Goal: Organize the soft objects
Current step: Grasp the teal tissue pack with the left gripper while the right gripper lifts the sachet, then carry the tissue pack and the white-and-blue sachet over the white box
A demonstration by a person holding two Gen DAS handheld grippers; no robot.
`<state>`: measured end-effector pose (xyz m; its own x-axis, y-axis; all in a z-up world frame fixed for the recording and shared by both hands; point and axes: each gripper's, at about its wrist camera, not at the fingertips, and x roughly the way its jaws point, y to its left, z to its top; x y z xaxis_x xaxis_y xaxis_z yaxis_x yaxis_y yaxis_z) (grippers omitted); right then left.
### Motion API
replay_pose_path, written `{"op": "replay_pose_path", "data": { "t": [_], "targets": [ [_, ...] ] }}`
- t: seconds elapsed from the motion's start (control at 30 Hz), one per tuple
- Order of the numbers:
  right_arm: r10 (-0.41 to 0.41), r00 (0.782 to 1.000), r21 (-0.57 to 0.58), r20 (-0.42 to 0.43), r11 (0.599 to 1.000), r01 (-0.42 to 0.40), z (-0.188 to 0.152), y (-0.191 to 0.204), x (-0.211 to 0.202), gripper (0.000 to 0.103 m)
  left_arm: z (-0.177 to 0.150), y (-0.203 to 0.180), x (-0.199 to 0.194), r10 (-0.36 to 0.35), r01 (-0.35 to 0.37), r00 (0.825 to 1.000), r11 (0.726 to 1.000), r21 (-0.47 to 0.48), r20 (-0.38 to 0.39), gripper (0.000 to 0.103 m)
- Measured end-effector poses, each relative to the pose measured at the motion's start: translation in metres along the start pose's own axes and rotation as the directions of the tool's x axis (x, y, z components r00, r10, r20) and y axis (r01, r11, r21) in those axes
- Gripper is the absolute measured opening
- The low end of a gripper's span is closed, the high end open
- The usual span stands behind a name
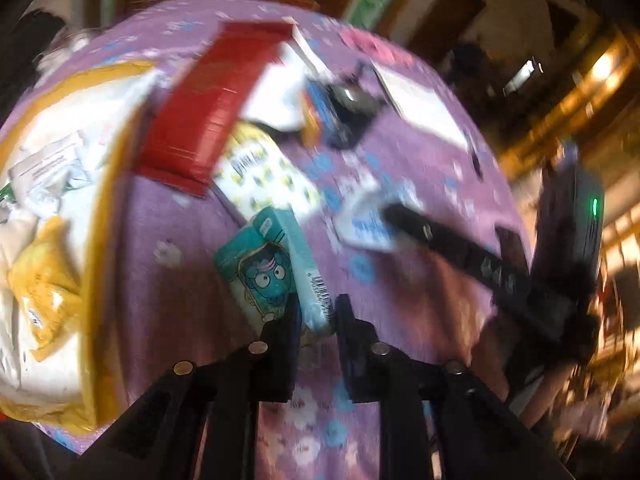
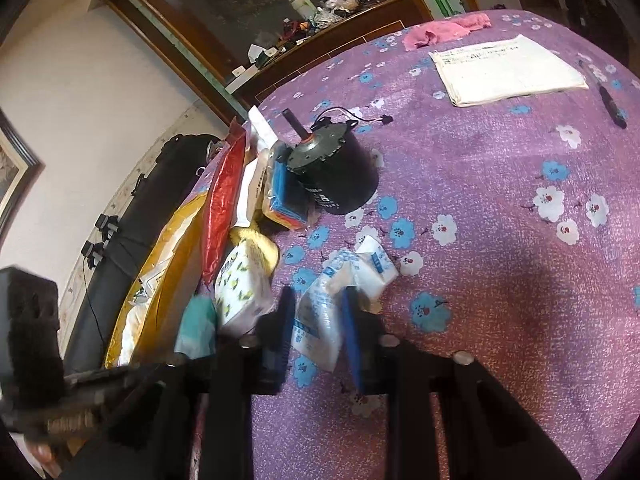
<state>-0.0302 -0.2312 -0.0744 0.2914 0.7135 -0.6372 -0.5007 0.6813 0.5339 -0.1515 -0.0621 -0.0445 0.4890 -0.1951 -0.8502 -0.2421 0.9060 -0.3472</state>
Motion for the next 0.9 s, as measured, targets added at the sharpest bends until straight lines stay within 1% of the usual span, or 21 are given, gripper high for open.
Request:
{"op": "replay_pose_path", "data": {
  "t": [0.03, 0.07, 0.1, 0.13, 0.2, 0.23, 0.3, 0.33, 0.4, 0.43, 0.47, 0.5, 0.53, 0.57, 0.6, 0.63, 0.67, 0.7, 0.73, 0.8, 0.9],
  "targets": [
    [0.0, 1.0, -0.003, -0.001, 1.0, 0.0, 0.0, 0.0, 0.0, 0.015, 0.0, 0.001, 0.001, -0.004, 0.004, 1.0, 1.0, -0.011, -0.003, 0.036],
    [-0.001, 1.0, -0.005, -0.002, 1.0, 0.001, 0.0, 0.001, 0.001, 0.015, 0.0, 0.004, 0.0, -0.01, 0.01, 1.0, 0.999, -0.037, -0.001, 0.043],
    [-0.003, 1.0, -0.003, 0.0, 1.0, 0.003, 0.0, 0.0, 0.0, 0.015, -0.001, 0.006, -0.003, -0.016, 0.016, 1.0, 0.998, -0.057, 0.004, 0.058],
    [-0.003, 1.0, 0.0, 0.0, 1.0, 0.003, 0.0, 0.0, 0.0, 0.015, -0.001, 0.009, -0.006, -0.026, 0.027, 1.0, 0.997, -0.078, 0.013, 0.068],
    [-0.003, 1.0, 0.003, -0.002, 1.0, 0.003, 0.001, -0.001, 0.001, 0.015, 0.001, 0.016, -0.012, -0.041, 0.045, 0.999, 0.993, -0.113, 0.035, 0.077],
    [-0.003, 1.0, 0.005, -0.002, 1.0, 0.003, 0.001, -0.001, 0.001, 0.015, 0.002, 0.018, -0.012, -0.039, 0.043, 0.998, 0.991, -0.125, 0.04, 0.078],
    [-0.012, 1.0, 0.022, -0.006, 1.0, 0.012, 0.001, -0.004, 0.002, 0.015, 0.004, 0.022, -0.007, -0.034, 0.037, 0.999, 0.988, -0.151, 0.025, 0.078],
    [-0.012, 1.0, 0.037, -0.009, 0.999, 0.013, 0.001, -0.007, 0.003, 0.021, 0.005, 0.021, -0.003, -0.039, 0.04, 0.999, 0.987, -0.158, 0.011, 0.078],
    [0.001, 1.0, 0.057, -0.018, 0.998, 0.0, 0.002, -0.01, 0.004, 0.031, 0.006, 0.018, 0.002, -0.029, 0.03, 1.0, 0.988, -0.151, 0.009, 0.078],
    [-0.002, 1.0, 0.066, -0.022, 0.998, 0.003, 0.002, -0.012, 0.004, 0.043, 0.008, 0.016, 0.009, -0.003, 0.004, 1.0, 0.989, -0.149, 0.006, 0.078],
    [-0.004, 1.0, 0.072, -0.024, 0.997, 0.006, 0.003, -0.013, 0.005, 0.05, 0.009, 0.017, 0.011, 0.01, -0.009, 1.0, 0.988, -0.151, 0.002, 0.078],
    [-0.002, 1.0, 0.073, -0.028, 0.997, 0.004, 0.004, -0.013, 0.006, 0.05, 0.011, 0.016, 0.017, 0.02, -0.019, 1.0, 0.988, -0.152, 0.003, 0.077],
    [-0.008, 0.999, 0.073, -0.033, 0.997, 0.01, 0.004, -0.013, 0.007, 0.05, 0.012, 0.016, 0.02, 0.031, -0.03, 0.999, 0.988, -0.151, 0.005, 0.072],
    [-0.017, 0.999, 0.072, -0.036, 0.997, 0.019, 0.004, -0.013, 0.007, 0.05, 0.012, 0.015, 0.021, 0.068, -0.065, 0.998, 0.988, -0.142, 0.019, 0.065],
    [-0.027, 0.999, 0.068, -0.036, 0.997, 0.03, 0.004, -0.011, 0.008, 0.05, 0.012, 0.012, 0.02, 0.096, -0.092, 0.995, 0.989, -0.119, 0.023, 0.062],
    [-0.037, 0.999, 0.063, -0.034, 0.997, 0.039, 0.003, -0.01, 0.008, 0.049, 0.011, 0.011, 0.02, 0.091, -0.087, 0.995, 0.991, -0.105, 0.028, 0.059],
    [-0.053, 0.998, 0.058, -0.03, 0.997, 0.054, 0.003, -0.009, 0.007, 0.041, 0.01, 0.012, 0.019, 0.089, -0.084, 0.995, 0.991, -0.102, 0.037, 0.058],
    [-0.067, 0.997, 0.058, -0.028, 0.996, 0.069, 0.002, -0.009, 0.007, 0.036, 0.009, 0.013, 0.016, 0.089, -0.084, 0.995, 0.991, -0.104, 0.045, 0.054],
    [-0.065, 0.998, 0.059, -0.025, 0.996, 0.066, 0.002, -0.009, 0.007, 0.028, 0.007, 0.014, 0.013, 0.083, -0.077, 0.995, 0.992, -0.103, 0.053, 0.051],
    [-0.071, 0.997, 0.048, -0.001, 0.996, 0.071, 0.001, -0.007, 0.003, 0.024, 0.002, 0.019, 0.006, 0.064, -0.058, 0.997, 0.992, -0.115, 0.05, 0.051],
    [-0.08, 0.996, 0.017, 0.036, 0.997, 0.079, 0.0, -0.001, -0.003, 0.018, -0.004, 0.027, -0.001, 0.014, -0.005, 0.998, 0.99, -0.141, 0.06, 0.05]
  ]
}}
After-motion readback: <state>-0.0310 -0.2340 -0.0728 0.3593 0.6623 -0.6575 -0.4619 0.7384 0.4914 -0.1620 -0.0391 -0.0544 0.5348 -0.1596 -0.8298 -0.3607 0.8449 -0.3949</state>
